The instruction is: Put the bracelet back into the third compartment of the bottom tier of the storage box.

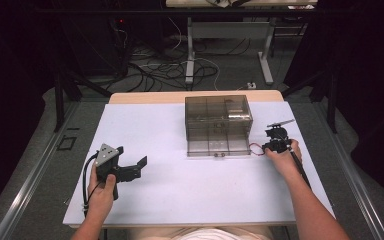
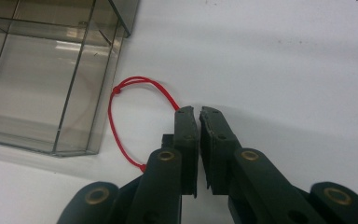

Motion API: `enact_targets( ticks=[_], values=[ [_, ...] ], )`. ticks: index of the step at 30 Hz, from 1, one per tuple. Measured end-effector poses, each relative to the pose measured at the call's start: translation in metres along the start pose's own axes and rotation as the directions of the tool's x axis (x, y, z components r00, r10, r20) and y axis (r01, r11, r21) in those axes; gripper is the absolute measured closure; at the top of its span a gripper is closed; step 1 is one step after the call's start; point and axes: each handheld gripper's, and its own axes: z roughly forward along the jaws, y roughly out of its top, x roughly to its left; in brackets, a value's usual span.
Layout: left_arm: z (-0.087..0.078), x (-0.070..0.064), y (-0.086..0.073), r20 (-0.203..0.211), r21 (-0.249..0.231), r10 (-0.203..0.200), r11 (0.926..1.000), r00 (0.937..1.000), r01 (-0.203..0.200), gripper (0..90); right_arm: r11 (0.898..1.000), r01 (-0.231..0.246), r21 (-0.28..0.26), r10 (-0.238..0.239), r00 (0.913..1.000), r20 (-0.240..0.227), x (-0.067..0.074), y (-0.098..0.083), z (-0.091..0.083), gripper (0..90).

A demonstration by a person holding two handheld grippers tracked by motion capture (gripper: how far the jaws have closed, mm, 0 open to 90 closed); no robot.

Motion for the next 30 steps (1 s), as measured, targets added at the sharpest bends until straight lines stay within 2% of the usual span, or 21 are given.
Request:
enact_targets(
  ticks=[7,21,30],
  values=[
    [0.0006,0.0002,-0.0004,0.0,0.002,-0.008,1.0,1.0,0.008,4.3,1.0,0.004,-0.001,-0.004,1.0,0.003,0.0012,-0.0005,0.0003,89.9],
    [0.0008,0.0004,-0.0007,0.004,0.004,-0.01,0.9999,0.9999,0.01,5.4,1.0,-0.003,-0.001,0.003,0.9999,-0.016,-0.0006,-0.0015,-0.001,90.0],
    [0.0006,0.0021,0.0,0.003,0.003,-0.005,1.0,1.0,0.005,5.4,0.999,-0.001,-0.038,0.0,0.9999,-0.011,-0.001,-0.0012,-0.0094,90.0]
  ],
)
